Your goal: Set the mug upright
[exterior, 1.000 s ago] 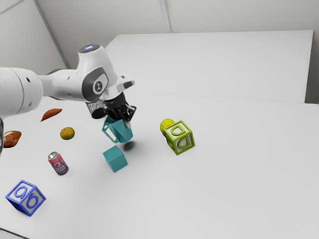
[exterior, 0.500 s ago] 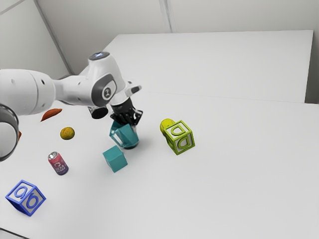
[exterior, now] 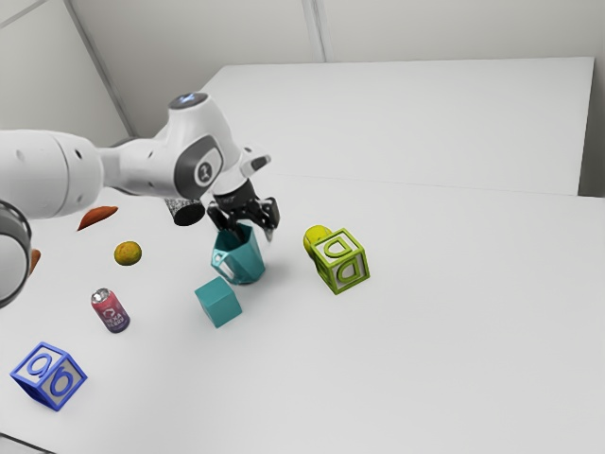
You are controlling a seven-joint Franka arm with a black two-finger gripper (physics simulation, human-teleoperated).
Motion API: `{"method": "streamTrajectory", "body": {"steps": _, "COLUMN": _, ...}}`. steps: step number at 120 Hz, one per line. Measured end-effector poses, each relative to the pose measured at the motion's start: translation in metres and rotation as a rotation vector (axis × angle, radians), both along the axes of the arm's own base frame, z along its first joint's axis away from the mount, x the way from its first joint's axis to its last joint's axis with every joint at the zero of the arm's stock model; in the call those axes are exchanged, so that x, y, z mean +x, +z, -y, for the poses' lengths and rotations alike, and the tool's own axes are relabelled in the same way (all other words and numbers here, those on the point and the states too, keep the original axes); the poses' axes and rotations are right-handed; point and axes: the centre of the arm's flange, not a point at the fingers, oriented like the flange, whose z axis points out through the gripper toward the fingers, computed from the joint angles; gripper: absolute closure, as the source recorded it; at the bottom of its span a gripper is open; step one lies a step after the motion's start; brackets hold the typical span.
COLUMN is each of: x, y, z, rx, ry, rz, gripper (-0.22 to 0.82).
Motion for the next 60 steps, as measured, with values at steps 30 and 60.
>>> {"method": "streamTrajectory", "body": {"steps": 30, "x": -0.010, "y": 0.060, "z": 0.014, "rx": 0.017, "ry": -0.025, "rz": 0.086, "gripper": 0.07}}
{"method": "streamTrajectory", "body": {"steps": 60, "x": -0.029, "y": 0.138, "z": 0.015, "rx": 0.053, "ry": -0.038, "rz": 0.088, "gripper": 0.02}}
